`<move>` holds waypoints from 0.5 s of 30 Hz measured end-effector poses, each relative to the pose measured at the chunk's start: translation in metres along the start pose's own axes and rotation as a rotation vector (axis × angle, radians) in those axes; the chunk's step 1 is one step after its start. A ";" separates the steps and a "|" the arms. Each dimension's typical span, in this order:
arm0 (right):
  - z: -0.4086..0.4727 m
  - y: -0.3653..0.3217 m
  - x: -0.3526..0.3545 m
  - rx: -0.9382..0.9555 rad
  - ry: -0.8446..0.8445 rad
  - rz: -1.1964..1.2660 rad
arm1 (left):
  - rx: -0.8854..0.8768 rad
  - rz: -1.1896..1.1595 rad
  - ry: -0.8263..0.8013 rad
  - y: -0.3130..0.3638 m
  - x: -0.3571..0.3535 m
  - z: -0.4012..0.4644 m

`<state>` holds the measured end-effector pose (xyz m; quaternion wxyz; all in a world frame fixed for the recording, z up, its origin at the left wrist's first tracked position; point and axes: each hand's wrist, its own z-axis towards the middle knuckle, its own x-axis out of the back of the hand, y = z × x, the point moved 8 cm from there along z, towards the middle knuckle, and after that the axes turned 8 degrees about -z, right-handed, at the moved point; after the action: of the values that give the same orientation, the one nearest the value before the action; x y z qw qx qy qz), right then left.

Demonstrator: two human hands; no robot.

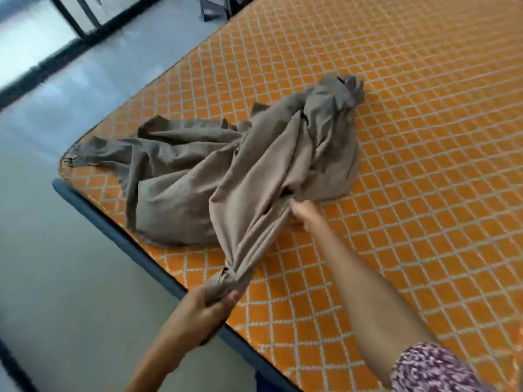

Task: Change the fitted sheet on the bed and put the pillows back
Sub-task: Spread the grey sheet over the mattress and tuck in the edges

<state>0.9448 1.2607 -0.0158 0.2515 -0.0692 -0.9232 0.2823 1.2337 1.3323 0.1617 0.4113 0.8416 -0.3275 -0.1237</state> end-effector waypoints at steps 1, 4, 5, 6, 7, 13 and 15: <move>0.020 0.022 -0.027 0.011 -0.112 0.012 | -0.025 -0.033 0.001 0.005 0.006 -0.001; 0.006 0.022 -0.052 -0.018 -0.098 0.114 | -0.125 0.041 0.026 0.014 0.023 -0.010; -0.023 0.003 -0.044 -0.033 -0.083 0.191 | -0.163 0.069 0.054 0.021 0.027 -0.014; -0.037 -0.008 -0.041 -0.047 -0.075 0.308 | -0.201 0.074 0.084 0.028 0.029 -0.017; -0.051 -0.016 -0.040 -0.070 -0.093 0.397 | -0.224 0.050 0.107 0.035 0.031 -0.022; -0.056 -0.063 0.006 0.012 -0.069 0.344 | -0.322 -0.559 0.462 0.067 0.063 -0.045; -0.064 -0.081 0.052 0.038 0.018 0.391 | -0.381 -0.627 0.609 0.079 0.078 -0.049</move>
<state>0.9328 1.2389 0.0969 0.2016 -0.2450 -0.8843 0.3424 1.2803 1.2762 0.2592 0.5784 0.8074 0.1062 -0.0472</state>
